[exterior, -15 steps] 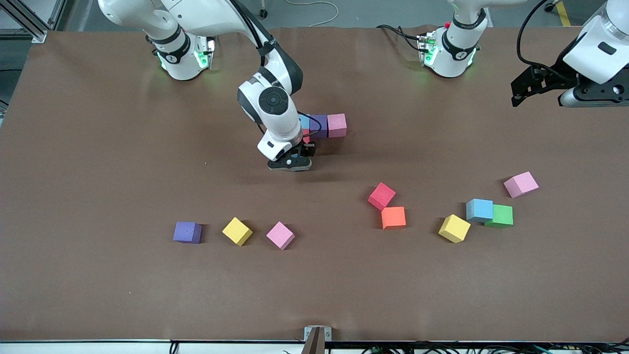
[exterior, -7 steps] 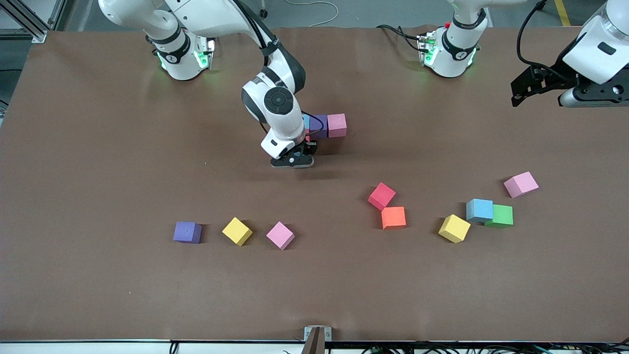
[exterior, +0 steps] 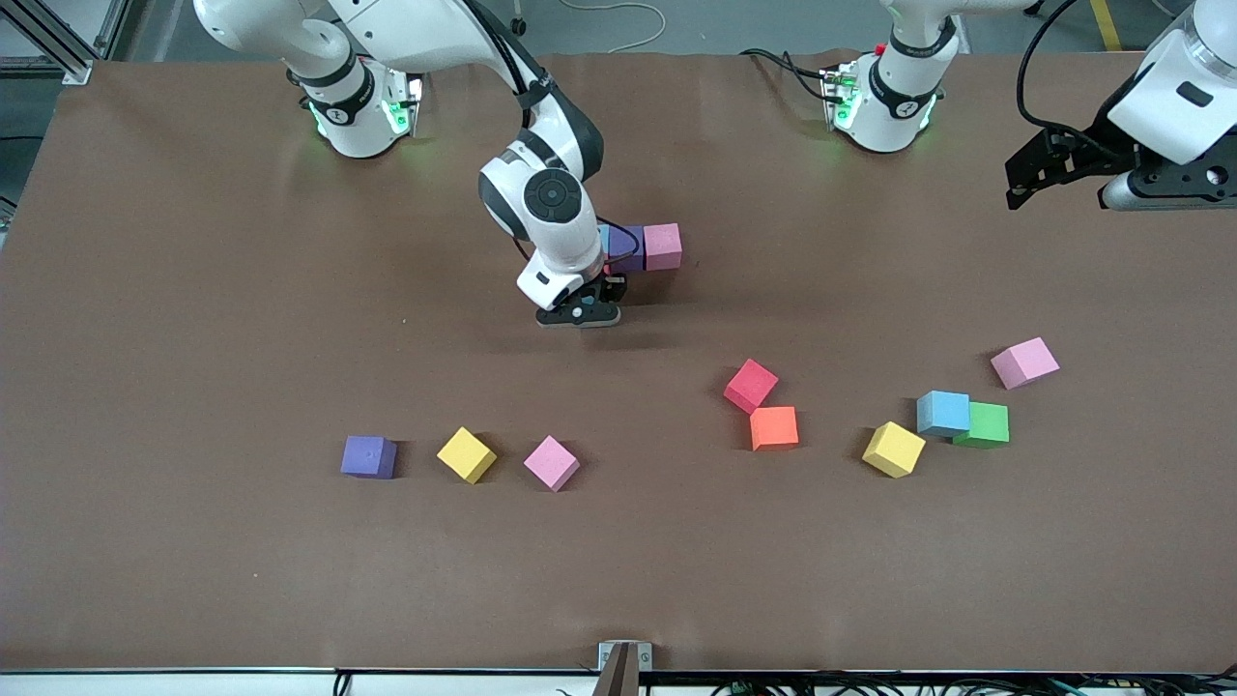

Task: Arrange 11 blocks into digit 3
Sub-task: 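Lower the light blue cube below the red cube with the right gripper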

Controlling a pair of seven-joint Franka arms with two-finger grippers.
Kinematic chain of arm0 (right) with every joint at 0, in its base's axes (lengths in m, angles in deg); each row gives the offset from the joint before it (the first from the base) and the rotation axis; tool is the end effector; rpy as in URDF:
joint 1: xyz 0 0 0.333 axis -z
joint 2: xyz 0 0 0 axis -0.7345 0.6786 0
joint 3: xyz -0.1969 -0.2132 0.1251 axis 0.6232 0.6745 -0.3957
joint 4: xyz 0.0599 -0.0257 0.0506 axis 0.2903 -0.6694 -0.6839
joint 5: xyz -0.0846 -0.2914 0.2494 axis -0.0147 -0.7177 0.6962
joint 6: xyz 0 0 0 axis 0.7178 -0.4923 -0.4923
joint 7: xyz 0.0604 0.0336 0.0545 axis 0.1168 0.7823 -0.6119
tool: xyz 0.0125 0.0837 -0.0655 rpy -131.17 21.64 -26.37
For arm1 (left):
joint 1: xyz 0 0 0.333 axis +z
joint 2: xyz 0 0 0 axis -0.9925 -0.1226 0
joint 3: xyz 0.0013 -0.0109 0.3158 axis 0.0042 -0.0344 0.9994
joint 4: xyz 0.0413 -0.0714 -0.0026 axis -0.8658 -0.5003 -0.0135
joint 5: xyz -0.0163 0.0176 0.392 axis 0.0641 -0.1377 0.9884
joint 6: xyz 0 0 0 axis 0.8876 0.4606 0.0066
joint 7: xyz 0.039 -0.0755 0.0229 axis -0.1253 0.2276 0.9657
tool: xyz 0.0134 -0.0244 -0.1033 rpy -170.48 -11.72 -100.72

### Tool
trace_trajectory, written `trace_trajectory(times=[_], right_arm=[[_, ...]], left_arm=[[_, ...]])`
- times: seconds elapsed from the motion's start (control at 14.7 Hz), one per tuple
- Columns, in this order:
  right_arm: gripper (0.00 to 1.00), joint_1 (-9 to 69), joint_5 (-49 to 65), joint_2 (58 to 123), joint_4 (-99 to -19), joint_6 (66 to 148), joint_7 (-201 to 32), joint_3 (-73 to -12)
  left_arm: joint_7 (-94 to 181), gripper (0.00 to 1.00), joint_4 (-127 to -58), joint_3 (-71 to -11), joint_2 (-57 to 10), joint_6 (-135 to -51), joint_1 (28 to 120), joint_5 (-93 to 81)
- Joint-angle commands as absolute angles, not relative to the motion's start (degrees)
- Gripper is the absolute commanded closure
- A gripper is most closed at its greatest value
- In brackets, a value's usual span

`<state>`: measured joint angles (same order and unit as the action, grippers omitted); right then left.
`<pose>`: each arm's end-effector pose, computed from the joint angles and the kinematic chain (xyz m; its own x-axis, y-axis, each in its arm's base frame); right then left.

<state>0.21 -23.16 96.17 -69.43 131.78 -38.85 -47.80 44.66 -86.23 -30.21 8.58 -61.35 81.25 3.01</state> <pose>0.4343 0.4617 0.2291 0.9992 0.0336 -0.0229 0.0320 -0.9974 -0.0652 0.5030 -0.0825 0.6526 0.9995 -0.0224 -0.0220 -0.0229 -0.9994 -0.0242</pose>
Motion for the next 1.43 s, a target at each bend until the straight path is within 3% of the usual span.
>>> trace_trajectory(times=[0.0,0.48,0.54,0.68,1.36], right_arm=[[0.99,-0.6,-22.7,96.5,-69.1,131.6,-37.7,-47.2],[0.97,-0.7,-22.8,97.4,-69.0,131.7,-37.7,-47.2],[0.83,-0.6,-22.8,97.4,-68.9,131.7,-37.7,-47.2],[0.01,-0.6,-23.1,97.4,-68.8,131.6,-37.0,-47.2],[0.0,0.2,-22.9,96.5,-66.3,128.7,-37.1,-47.0]], left_arm=[[43.3,0.0,-85.6,-30.3,8.8,-61.1,81.4,3.9],[43.4,0.0,-85.7,-30.2,8.8,-61.3,81.5,3.9],[43.4,0.0,-85.7,-30.3,8.8,-61.3,81.5,3.9],[43.5,0.0,-85.8,-30.5,8.9,-61.1,81.3,3.9],[43.3,0.0,-86.0,-30.3,9.3,-60.6,81.4,3.9]])
